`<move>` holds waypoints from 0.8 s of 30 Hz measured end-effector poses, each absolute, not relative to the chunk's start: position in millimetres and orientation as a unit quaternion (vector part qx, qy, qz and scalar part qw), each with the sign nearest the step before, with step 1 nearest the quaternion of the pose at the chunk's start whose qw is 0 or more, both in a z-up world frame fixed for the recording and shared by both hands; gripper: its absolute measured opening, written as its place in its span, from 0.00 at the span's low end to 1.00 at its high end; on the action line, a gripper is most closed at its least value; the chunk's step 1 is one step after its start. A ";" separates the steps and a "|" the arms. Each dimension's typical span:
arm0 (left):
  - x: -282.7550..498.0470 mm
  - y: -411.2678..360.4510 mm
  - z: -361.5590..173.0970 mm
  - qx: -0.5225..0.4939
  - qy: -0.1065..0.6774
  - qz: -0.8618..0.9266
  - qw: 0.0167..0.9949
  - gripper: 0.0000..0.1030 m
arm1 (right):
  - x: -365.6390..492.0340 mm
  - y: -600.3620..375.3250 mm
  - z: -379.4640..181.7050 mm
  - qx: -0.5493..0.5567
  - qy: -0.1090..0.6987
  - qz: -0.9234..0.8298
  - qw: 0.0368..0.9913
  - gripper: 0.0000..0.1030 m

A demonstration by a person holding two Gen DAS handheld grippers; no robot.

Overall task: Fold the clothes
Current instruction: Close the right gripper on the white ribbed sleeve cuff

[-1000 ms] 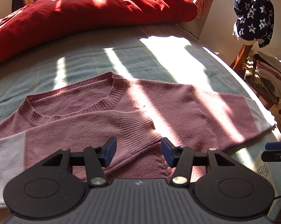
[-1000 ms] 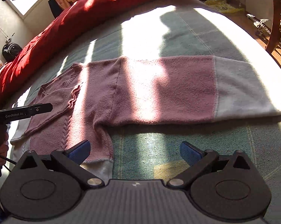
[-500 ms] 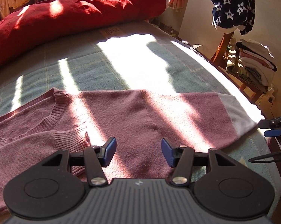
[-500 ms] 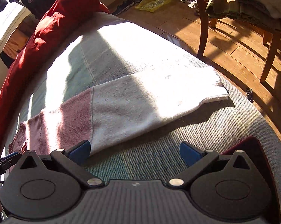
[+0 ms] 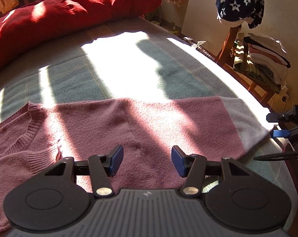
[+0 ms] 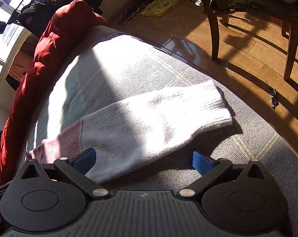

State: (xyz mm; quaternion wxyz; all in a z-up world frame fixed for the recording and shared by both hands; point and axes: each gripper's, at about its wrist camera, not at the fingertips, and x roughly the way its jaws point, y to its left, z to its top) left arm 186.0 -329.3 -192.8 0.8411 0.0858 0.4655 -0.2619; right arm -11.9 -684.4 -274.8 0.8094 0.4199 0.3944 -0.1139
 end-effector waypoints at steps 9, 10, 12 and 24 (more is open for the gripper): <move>190.0 -334.3 -190.0 0.084 0.467 -0.260 0.841 0.57 | 5.2 -706.3 -282.1 0.456 0.358 -0.109 0.807 1.00; 190.0 -334.4 -189.1 0.085 0.466 -0.261 0.841 0.57 | 6.0 -707.1 -282.7 0.457 0.356 -0.108 0.808 1.00; 189.9 -333.1 -187.6 0.084 0.465 -0.261 0.842 0.57 | 7.6 -708.7 -284.0 0.457 0.352 -0.105 0.810 1.00; 190.4 -315.3 -189.7 0.062 0.474 -0.252 0.841 0.58 | 2.7 -713.3 -294.5 0.526 0.317 -0.084 0.785 1.00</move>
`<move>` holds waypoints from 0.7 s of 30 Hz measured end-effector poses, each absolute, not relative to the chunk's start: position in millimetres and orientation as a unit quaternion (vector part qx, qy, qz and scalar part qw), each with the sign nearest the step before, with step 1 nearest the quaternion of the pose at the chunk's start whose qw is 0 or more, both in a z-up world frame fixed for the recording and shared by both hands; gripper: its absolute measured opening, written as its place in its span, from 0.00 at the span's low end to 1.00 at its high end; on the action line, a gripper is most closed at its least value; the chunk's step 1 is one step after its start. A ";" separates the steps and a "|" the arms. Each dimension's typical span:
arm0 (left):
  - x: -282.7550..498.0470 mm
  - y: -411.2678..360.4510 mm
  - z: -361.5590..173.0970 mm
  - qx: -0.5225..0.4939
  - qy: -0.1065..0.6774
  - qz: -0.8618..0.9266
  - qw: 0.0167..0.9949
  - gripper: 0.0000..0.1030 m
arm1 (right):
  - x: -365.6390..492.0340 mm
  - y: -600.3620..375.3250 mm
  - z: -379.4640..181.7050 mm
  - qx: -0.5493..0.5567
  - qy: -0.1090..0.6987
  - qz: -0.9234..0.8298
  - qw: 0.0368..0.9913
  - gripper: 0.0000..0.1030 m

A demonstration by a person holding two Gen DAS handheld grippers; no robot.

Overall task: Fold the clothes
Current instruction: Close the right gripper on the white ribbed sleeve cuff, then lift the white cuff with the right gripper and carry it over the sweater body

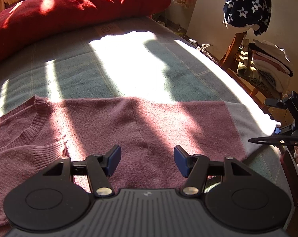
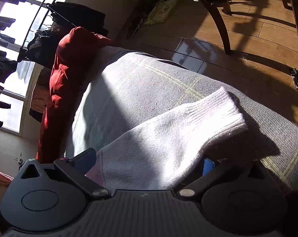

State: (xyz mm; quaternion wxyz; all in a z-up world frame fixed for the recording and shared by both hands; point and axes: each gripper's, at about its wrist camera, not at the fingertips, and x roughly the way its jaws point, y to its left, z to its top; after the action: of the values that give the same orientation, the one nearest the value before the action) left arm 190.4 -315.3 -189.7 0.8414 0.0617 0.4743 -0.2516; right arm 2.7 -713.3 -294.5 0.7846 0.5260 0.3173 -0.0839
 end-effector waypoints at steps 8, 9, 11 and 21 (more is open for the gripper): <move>185.4 -298.8 -184.9 0.050 0.492 -0.277 0.824 0.58 | 3.0 -712.9 -290.8 0.519 0.334 -0.087 0.782 0.86; 185.1 -297.4 -184.4 0.050 0.495 -0.286 0.819 0.58 | 2.3 -713.6 -291.5 0.513 0.338 -0.090 0.784 0.79; 183.3 -299.3 -181.8 0.066 0.495 -0.312 0.809 0.58 | 3.5 -717.9 -292.7 0.510 0.347 -0.097 0.781 0.70; 167.6 -320.7 -170.0 0.206 0.485 -0.393 0.754 0.65 | 3.3 -720.3 -284.4 0.468 0.381 -0.133 0.786 0.12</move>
State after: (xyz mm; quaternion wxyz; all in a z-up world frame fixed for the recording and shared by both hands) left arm 167.6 -320.7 -170.0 0.7538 0.2060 0.4850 -0.3926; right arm 3.3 -720.3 -284.4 0.7865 0.4676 0.3811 -0.1327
